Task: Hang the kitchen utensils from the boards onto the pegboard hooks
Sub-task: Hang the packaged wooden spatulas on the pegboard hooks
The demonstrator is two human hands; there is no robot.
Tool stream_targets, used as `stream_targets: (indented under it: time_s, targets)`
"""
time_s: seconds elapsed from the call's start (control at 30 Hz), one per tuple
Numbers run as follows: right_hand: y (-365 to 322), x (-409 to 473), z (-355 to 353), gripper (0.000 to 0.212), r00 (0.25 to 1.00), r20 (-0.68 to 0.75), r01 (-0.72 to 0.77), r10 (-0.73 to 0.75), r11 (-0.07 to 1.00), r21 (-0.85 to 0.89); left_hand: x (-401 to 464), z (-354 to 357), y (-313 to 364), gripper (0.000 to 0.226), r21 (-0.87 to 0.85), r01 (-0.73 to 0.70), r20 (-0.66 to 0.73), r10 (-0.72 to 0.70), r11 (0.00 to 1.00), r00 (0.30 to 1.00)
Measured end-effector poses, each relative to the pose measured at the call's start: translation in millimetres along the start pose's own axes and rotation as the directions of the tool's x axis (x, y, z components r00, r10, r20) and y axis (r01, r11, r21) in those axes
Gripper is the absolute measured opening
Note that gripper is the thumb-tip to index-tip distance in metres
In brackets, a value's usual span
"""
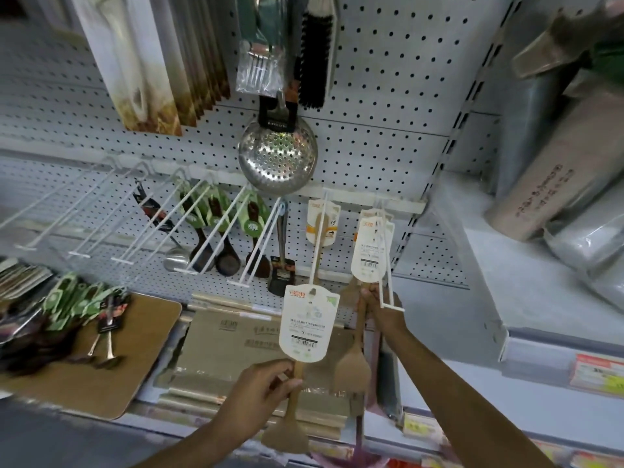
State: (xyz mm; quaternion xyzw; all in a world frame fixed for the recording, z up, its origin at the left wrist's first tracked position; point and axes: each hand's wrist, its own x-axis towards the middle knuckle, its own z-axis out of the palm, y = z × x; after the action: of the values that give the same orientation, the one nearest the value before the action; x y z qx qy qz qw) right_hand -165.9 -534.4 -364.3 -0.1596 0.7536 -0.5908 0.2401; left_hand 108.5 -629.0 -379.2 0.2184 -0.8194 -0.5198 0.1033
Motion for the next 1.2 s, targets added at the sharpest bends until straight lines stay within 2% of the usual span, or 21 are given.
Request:
stream_targets:
  time_s: [0.13,0.23,0.33,0.37,0.4,0.43,0.5,0.6,0.73,0.87,1.0,1.2]
  targets:
    - [-2,12,0,0.019,1.000,0.001,0.001,-0.001,1.000,0.022,-1,-1,-1,0.027,-0.005,0.039,-0.005,-0.039,0.999,0.999]
    - [0,17,0,0.007,0.999,-0.011,-0.032,0.032,0.998,-0.056,-2,-1,-5,0.026,0.021,0.040,0.007,-0.040,0.999,0.999]
    - [1,7,0,0.014,0.974,0.012,-0.220,0.226,0.956,-0.193,-2,0,-8,0.024,0.043,0.032,0.024,-0.033,0.999,0.999]
    - [0,0,2,0.011,0.973,0.005,-0.226,0.231,0.956,-0.190,-3,0,-9,0.026,0.049,0.030,0.032,-0.031,0.998,0.999]
    - [0,-10,4,0.010,0.985,-0.002,-0.172,0.174,0.970,-0.170,-4,1,-11,0.028,0.056,0.025,0.038,-0.027,0.998,0.999]
    - [3,-19,6,0.017,0.995,0.011,-0.101,0.104,0.981,-0.169,-5,1,-13,0.029,0.063,0.017,0.045,-0.020,0.998,0.999]
    - [9,-39,10,0.026,0.993,0.113,-0.022,0.046,0.979,-0.201,-5,3,-17,0.027,0.075,0.008,0.061,-0.012,0.997,0.998]
    - [11,-79,16,0.037,0.928,0.362,0.020,0.087,0.959,-0.281,-7,5,-20,0.022,0.070,0.006,0.067,-0.011,0.998,0.998]
    - [21,-118,32,0.049,0.851,0.524,0.029,0.037,0.993,-0.116,-9,9,-24,0.012,0.015,0.013,0.083,-0.014,1.000,0.996]
    - [20,-138,51,0.041,0.901,0.434,-0.016,-0.006,0.999,0.047,-11,10,-27,0.013,-0.003,0.004,0.091,-0.003,1.000,0.996]
    - [18,-144,64,0.027,0.964,0.261,0.038,-0.053,0.997,0.061,-12,11,-30,0.009,-0.035,-0.001,0.110,0.005,0.999,0.994]
    - [13,-146,74,0.019,0.984,0.177,0.009,-0.026,0.995,0.098,-19,13,-44,0.005,-0.056,0.078,0.153,-0.068,0.995,0.986]
